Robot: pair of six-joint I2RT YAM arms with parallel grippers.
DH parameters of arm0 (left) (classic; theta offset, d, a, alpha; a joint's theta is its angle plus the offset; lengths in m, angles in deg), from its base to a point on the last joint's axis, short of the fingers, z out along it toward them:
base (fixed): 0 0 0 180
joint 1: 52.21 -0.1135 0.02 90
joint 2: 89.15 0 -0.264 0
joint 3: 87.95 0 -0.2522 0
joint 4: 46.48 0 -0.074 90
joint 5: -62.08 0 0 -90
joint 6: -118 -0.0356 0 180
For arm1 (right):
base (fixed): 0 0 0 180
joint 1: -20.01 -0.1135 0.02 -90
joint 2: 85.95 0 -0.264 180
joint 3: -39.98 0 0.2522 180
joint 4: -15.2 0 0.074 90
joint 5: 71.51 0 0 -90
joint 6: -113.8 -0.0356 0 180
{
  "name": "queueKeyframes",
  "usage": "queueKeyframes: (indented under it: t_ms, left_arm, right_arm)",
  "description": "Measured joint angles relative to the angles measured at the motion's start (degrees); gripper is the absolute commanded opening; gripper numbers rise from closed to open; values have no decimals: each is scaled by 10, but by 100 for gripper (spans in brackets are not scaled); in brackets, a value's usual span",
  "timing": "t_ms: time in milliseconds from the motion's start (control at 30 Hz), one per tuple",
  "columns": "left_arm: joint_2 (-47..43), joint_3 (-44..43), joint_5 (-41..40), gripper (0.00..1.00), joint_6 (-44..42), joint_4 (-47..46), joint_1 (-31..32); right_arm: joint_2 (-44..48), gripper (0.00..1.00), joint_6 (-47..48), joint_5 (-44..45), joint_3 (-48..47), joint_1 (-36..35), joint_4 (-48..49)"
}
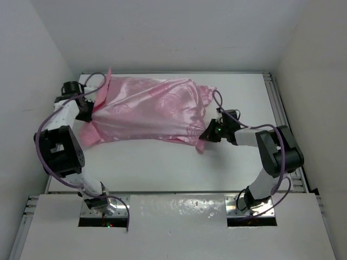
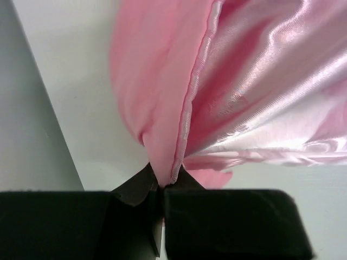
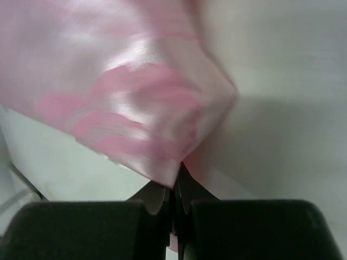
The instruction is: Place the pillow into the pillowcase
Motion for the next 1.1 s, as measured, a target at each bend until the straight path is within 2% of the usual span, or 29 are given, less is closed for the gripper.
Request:
queueKeyframes:
  t_ms: [100, 233, 300, 333, 400, 433, 467, 767, 900, 933, 1000, 1033, 1067, 1100]
  left_arm:
    - [27, -69, 72, 0, 19, 30, -71]
    - [69, -109, 163, 0, 28, 85, -123]
    - [81, -108, 191, 8, 18, 112, -134]
    - [85, -108, 202, 17, 11, 124, -137]
    - [88, -105, 204, 18, -6, 130, -141]
    - [88, -101, 204, 6, -13, 131, -146]
    - [88, -98, 202, 0, -14, 131, -150]
    - [142, -98, 190, 0, 0, 120, -240]
    - [155, -99, 189, 0, 0, 142, -242]
    - [155, -99, 188, 2, -2, 143, -239]
    - [155, -99, 187, 12, -6, 144, -233]
    - [155, -100, 185, 21, -11, 147, -232]
    - [155, -103, 182, 31, -17, 150, -231]
    - [157, -109, 180, 50, -23, 154, -233]
  right_arm:
    - [6, 0, -36, -19, 21, 65, 20]
    - [47, 0, -38, -51, 22, 100, 10]
    - [74, 0, -27, -58, 22, 112, -3]
    - [86, 0, -20, -58, 22, 116, -10]
    - [107, 0, -5, -50, 22, 128, -31]
    - [116, 0, 3, -45, 23, 135, -40]
    - [123, 0, 8, -44, 24, 138, -45]
    - [202, 0, 37, -59, 40, 185, -103]
    - [256, 0, 28, -73, 66, 202, -112]
    - [270, 0, 28, -73, 70, 206, -116]
    - [303, 0, 30, -73, 73, 210, -122]
    - [320, 2, 35, -72, 73, 210, -125]
    - [335, 18, 42, -71, 72, 211, -128]
    - [349, 72, 48, -68, 70, 213, -136]
